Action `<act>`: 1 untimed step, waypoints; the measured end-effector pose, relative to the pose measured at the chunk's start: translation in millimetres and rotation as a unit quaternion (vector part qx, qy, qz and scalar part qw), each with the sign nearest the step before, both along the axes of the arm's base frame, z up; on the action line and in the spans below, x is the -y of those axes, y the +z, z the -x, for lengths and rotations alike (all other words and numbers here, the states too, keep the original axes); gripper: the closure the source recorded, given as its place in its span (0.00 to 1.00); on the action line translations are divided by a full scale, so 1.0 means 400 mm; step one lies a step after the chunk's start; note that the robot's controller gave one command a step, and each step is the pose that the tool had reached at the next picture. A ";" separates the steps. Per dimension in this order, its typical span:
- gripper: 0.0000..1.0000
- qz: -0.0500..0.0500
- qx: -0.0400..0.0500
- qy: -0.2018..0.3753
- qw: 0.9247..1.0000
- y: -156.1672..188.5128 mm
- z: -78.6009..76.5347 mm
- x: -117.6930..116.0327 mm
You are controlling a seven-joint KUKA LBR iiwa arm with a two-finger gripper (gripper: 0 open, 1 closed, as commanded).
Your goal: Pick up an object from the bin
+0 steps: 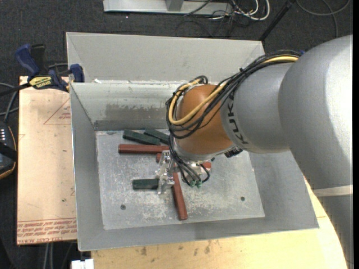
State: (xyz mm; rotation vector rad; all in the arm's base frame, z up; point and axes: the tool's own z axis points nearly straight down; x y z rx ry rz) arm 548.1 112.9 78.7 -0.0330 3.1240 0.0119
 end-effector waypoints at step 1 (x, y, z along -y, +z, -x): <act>1.00 0.003 -0.007 -0.009 1.000 0.329 -0.044 -0.008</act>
Offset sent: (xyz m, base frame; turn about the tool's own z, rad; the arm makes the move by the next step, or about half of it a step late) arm 0.0000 0.0000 0.0000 0.0000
